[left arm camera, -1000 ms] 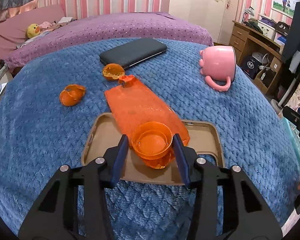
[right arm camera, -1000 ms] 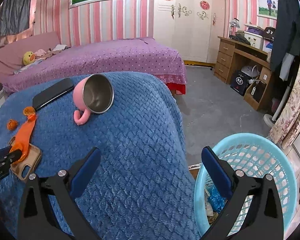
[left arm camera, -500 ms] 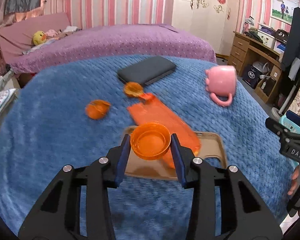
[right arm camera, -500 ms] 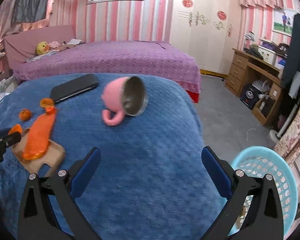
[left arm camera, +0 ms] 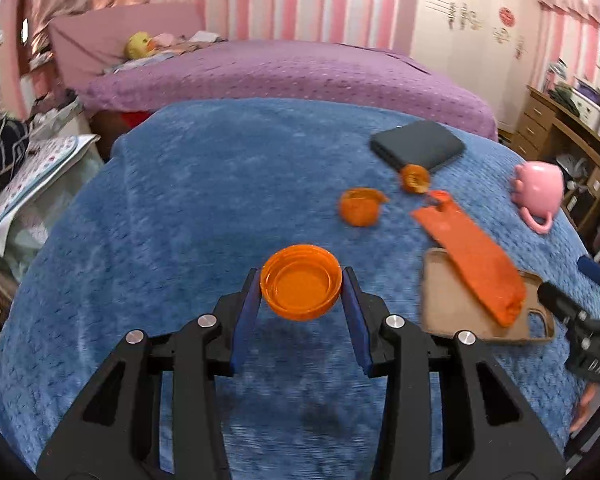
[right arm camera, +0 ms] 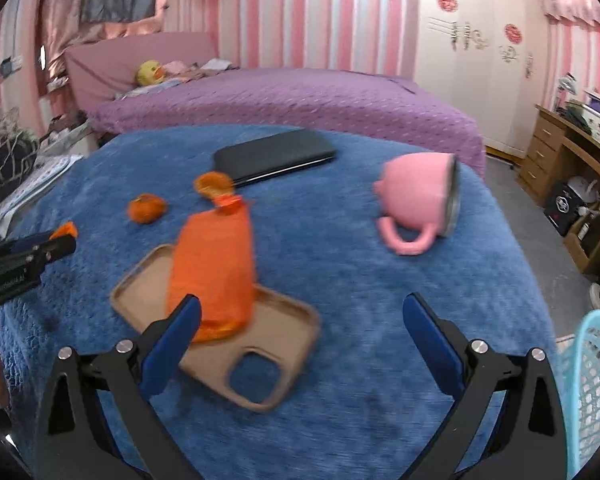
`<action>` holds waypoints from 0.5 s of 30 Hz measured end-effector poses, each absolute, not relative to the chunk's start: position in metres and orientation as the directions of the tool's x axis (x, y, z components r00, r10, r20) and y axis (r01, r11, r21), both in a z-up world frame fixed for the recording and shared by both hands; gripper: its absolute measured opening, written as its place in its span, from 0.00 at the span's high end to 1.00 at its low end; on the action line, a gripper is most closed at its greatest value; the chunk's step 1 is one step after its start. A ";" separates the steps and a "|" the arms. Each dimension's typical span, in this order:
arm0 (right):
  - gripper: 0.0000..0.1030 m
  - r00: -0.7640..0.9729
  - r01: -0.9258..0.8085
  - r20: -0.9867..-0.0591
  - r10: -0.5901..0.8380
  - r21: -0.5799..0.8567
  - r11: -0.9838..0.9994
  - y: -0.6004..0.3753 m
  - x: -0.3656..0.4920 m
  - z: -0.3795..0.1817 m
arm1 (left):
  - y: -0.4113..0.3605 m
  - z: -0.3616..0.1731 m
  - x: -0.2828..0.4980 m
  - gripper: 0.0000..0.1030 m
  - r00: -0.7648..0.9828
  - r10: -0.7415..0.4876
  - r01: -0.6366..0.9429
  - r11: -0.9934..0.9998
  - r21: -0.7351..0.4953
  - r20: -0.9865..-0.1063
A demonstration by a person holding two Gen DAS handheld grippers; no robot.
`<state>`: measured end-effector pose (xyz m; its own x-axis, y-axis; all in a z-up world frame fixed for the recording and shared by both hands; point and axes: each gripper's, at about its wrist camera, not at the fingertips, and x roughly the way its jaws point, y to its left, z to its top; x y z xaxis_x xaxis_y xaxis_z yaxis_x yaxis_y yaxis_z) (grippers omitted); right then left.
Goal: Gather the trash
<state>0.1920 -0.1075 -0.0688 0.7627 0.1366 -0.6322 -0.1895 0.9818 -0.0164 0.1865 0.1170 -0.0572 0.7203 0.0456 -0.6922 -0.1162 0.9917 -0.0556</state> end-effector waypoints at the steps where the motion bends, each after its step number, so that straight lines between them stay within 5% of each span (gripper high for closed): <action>1: 0.05 0.757 -0.200 -0.638 0.144 -0.016 0.980 -0.102 0.193 -0.070 | 0.121 -0.057 0.187 0.62 0.719 0.048 -0.125 0.990 -0.061 -0.694; 6: 0.06 0.729 -0.254 -0.662 0.171 -0.030 0.967 -0.080 0.194 -0.076 | 0.132 -0.057 0.186 0.62 0.722 0.060 -0.142 0.988 -0.063 -0.690; 15: 0.37 0.675 -0.303 -0.708 0.209 -0.007 0.953 -0.069 0.203 -0.089 | 0.131 -0.057 0.183 0.62 0.728 0.040 -0.126 0.989 -0.076 -0.685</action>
